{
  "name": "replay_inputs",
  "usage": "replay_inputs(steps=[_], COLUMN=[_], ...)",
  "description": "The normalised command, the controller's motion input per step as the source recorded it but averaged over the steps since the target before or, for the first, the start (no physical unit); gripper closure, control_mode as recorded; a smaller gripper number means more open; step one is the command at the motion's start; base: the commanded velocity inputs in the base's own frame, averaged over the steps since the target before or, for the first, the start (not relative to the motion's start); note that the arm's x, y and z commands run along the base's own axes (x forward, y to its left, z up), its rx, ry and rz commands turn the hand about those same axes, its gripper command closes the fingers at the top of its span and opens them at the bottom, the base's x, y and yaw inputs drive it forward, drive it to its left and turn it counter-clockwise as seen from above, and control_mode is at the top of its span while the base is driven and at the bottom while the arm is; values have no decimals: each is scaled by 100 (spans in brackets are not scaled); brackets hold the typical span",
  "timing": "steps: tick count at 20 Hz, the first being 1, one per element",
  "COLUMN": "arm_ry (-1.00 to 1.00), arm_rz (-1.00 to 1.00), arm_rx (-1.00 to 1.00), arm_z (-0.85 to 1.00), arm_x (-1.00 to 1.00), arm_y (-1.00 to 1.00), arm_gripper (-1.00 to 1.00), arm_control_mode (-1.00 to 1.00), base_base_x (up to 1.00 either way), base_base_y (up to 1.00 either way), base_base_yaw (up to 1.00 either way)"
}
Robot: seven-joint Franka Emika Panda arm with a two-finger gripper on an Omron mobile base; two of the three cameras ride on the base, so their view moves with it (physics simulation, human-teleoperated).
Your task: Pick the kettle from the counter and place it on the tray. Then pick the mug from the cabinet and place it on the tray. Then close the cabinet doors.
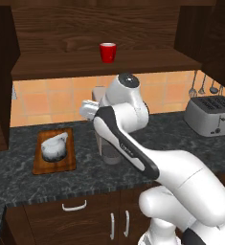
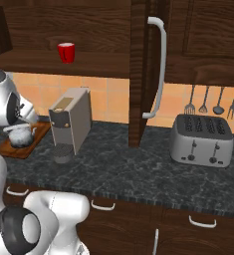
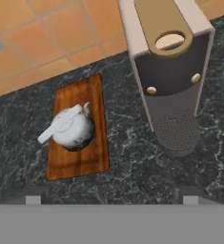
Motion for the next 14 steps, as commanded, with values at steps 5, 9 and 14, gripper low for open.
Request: replay_inputs(steps=[5, 9, 14], arm_ry=[-11, -11, -14], arm_rz=[10, 9, 11], arm_rx=[-9, -15, -11], arm_z=[59, 65, 52], arm_x=[6, 21, 29], arm_y=[-71, -72, -67], arm_gripper=[-100, -100, -100], arm_control_mode=[-100, -100, -100], base_base_x=[0, 0, 0], base_base_y=[0, 0, 0], base_base_yaw=[0, 0, 0])
